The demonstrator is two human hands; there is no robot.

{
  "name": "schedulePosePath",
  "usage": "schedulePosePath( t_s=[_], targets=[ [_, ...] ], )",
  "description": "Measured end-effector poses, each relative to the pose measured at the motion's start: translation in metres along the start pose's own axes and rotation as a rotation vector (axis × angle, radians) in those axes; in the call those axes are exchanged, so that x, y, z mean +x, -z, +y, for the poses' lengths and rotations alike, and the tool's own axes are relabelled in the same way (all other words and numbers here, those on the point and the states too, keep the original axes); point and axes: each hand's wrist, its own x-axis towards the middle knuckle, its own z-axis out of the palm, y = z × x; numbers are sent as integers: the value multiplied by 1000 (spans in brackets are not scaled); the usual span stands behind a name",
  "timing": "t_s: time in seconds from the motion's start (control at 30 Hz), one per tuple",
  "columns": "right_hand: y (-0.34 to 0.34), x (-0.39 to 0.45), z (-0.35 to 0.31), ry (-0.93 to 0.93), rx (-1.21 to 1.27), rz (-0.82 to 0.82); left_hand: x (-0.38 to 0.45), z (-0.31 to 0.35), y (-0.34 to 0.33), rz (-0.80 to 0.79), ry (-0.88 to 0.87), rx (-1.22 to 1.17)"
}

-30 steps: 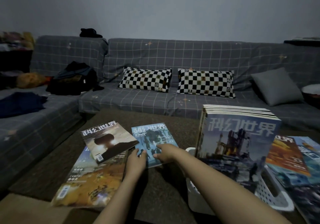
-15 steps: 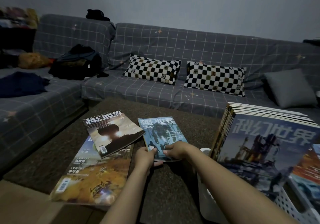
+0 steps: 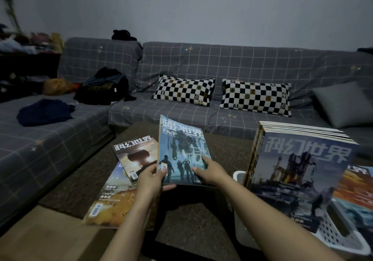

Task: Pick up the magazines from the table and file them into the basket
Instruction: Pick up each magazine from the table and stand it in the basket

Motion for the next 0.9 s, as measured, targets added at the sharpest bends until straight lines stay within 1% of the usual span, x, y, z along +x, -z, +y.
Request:
schedulePosePath(
  t_s=[0.07,0.13,0.23,0.33,0.47,0.57,0.7,0.8,0.9],
  targets=[
    [3,-11,-7,58,156,48,-15,13,13,-2,-13,-28],
    [6,-24,-14,130,254,89,-31,25,23,-12,-40,-37],
    [15,-47,-23,230,335,173,-53,41,30,-32,-85,-30],
    [32,-69,-27,327,363,258,-72,55,30,-64,-145,-35],
    [62,-101,-22,407,509,381,-96,68,18,-180,-222,-40],
    [87,-120,-11,386,565,465,-108,73,-1,-245,-239,-49],
    [121,-138,16,383,657,558,-116,71,-37,-342,-282,43],
    [145,-148,42,324,710,640,-121,65,-69,-415,-337,96],
    [163,-156,67,272,779,687,-122,55,-102,-452,-364,153]
  ],
)
